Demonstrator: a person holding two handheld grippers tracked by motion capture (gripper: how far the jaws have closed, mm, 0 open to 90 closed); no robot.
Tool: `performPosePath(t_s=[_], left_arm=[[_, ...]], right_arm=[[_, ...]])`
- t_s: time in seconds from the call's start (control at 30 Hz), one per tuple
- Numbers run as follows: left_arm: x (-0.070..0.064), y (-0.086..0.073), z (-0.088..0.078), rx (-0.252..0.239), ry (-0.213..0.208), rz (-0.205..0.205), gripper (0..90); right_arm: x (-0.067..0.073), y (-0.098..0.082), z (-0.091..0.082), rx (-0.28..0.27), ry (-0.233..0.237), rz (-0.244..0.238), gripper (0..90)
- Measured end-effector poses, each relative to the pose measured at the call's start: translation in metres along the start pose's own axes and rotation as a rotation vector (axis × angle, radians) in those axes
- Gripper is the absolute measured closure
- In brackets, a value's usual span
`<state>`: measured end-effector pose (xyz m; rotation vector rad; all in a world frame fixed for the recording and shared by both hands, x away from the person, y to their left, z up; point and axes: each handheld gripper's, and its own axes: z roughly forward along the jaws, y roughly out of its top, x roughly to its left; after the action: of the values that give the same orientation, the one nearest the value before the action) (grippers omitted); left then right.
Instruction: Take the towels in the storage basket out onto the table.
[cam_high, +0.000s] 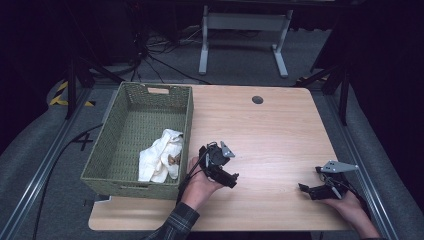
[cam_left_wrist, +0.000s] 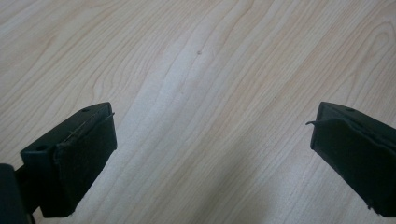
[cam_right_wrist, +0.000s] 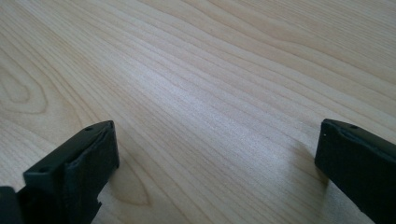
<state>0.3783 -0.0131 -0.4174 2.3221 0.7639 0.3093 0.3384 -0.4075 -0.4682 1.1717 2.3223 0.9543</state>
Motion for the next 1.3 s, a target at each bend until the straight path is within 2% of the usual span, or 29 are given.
performPosePath(t_s=[0.17,0.23,0.47,0.67,0.7,0.77,0.93,0.97,1.23,1.3], left_arm=[[0.001,0.004,-0.004,0.006,-0.002,0.007,0.6],[0.0,0.005,-0.006,0.004,0.0,-0.002,0.6],[0.003,0.01,-0.014,-0.01,-0.005,0.009,0.4],[0.006,0.015,-0.021,-0.022,-0.017,0.0,0.4],[0.008,0.017,-0.022,-0.025,-0.02,0.016,0.4],[0.01,0.018,-0.025,-0.028,-0.021,0.005,0.4],[0.017,0.022,-0.03,-0.043,-0.035,0.017,0.3],[0.017,0.022,-0.031,-0.045,-0.038,0.006,0.3],[0.027,0.029,-0.04,-0.061,-0.054,0.02,0.3],[0.032,0.03,-0.044,-0.078,-0.061,0.02,0.3]], right_arm=[[0.0,0.0,0.0,0.001,0.001,0.002,0.0],[0.0,0.0,0.0,0.001,0.001,0.001,0.0],[0.0,0.0,0.0,0.001,0.0,0.001,0.0],[0.0,0.0,0.0,0.001,0.001,0.003,0.0],[0.0,0.0,0.0,0.001,0.001,0.003,0.0],[0.0,0.0,0.0,0.001,0.0,0.003,0.0],[0.0,0.0,0.0,0.002,0.0,0.003,0.0],[0.0,0.0,0.0,0.001,0.0,0.003,0.0],[0.0,0.0,0.0,0.002,0.0,0.002,0.0],[0.0,0.0,0.0,0.003,0.0,0.002,0.0]])
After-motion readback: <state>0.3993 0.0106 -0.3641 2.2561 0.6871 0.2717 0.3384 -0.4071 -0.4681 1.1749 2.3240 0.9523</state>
